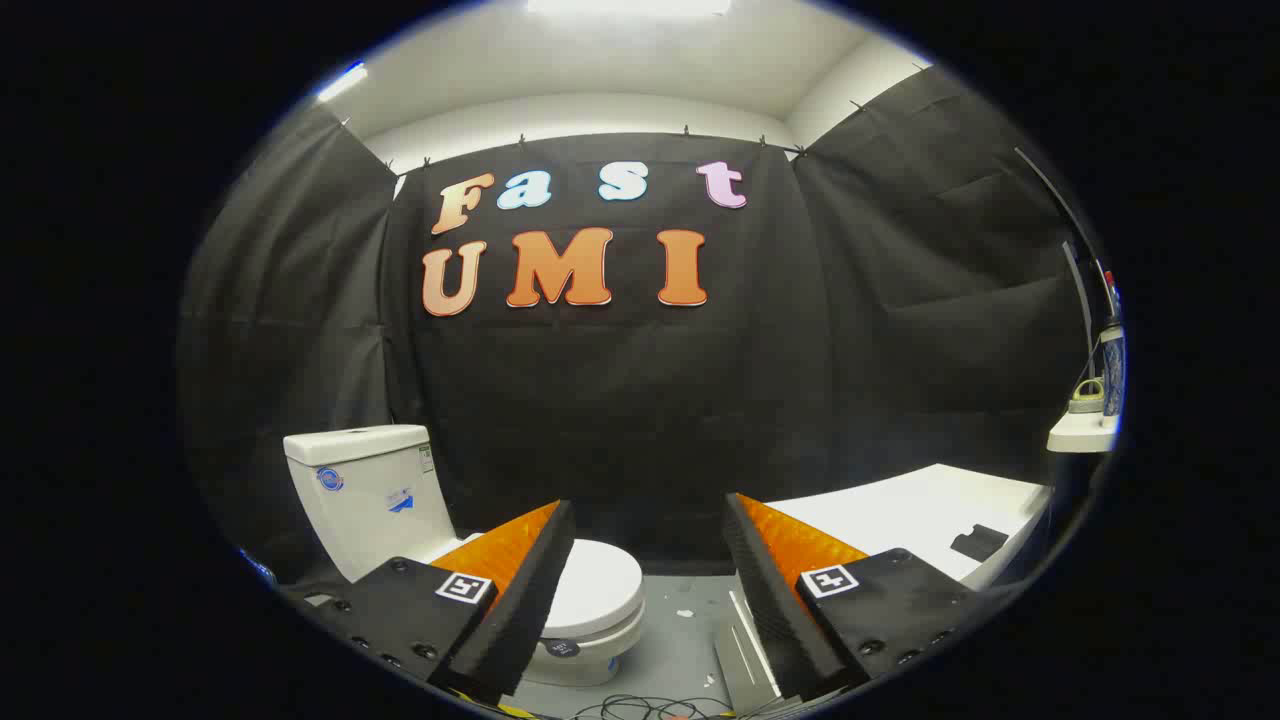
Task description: Open the toilet lid.
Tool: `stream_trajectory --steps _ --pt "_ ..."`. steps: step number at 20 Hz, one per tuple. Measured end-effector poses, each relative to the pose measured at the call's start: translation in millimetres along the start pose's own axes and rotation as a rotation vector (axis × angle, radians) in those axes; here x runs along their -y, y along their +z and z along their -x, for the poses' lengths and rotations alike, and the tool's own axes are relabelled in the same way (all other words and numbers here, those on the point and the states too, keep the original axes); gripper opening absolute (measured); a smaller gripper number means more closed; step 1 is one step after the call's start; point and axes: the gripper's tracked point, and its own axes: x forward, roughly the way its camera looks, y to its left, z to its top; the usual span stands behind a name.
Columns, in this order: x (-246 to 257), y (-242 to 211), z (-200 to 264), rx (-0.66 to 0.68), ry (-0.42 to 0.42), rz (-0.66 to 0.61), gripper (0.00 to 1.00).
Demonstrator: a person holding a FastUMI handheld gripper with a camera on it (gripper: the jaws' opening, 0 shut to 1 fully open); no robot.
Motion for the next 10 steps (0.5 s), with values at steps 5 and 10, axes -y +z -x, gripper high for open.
stream_trajectory --steps 5,10 --pt "2.4 -0.8 0.1 -0.001 -0.004 -0.005 0.96" --pt "4.3 0.2 -0.8 0.002 -0.008 -0.002 0.97"
